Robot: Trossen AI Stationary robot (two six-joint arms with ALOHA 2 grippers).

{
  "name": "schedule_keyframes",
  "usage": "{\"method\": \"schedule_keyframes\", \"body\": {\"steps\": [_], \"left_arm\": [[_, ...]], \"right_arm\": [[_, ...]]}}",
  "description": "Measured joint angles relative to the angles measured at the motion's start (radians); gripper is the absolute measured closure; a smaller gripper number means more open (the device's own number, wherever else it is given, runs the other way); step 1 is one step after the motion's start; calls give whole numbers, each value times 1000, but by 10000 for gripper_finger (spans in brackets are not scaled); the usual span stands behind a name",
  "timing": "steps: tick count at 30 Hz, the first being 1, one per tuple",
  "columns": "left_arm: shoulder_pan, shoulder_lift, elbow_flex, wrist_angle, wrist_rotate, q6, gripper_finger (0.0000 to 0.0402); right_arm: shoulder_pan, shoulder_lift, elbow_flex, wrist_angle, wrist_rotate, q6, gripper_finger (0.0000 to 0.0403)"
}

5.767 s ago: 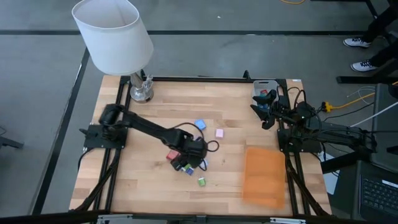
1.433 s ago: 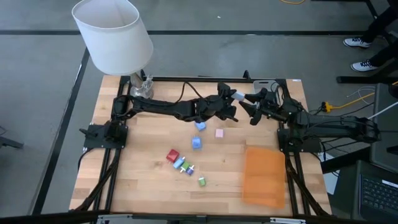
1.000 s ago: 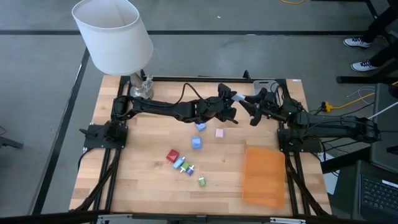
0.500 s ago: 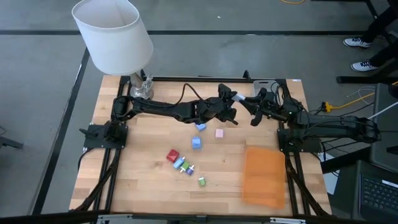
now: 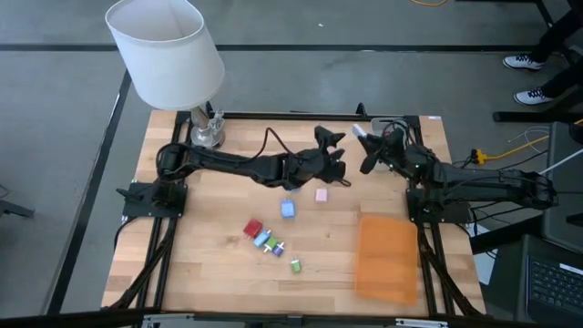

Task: Pick & Place Office items
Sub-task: Put the white digital clock into the gray bin, then put the bottom blue charger adapter into the orange bin

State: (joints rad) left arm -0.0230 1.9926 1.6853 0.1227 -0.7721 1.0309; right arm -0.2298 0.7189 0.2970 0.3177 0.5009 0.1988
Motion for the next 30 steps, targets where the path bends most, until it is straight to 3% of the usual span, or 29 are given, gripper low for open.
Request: {"method": "schedule_keyframes", "body": {"steps": [8,12,23,30], "left_arm": [[-44,-9,-2,-210,83,-367,131],[-40,-9,-44,-228,114,-451,131],[-34,-9,-108,-242,113,-519,132],[-33,-9,-108,-243,120,-539,132]], "right_arm": [[-11,0,0,-237,291,79,342],[-26,0,0,-330,401,131,342],[-78,0,0,-484,423,264,340],[-79,0,0,-483,399,265,236]]}}
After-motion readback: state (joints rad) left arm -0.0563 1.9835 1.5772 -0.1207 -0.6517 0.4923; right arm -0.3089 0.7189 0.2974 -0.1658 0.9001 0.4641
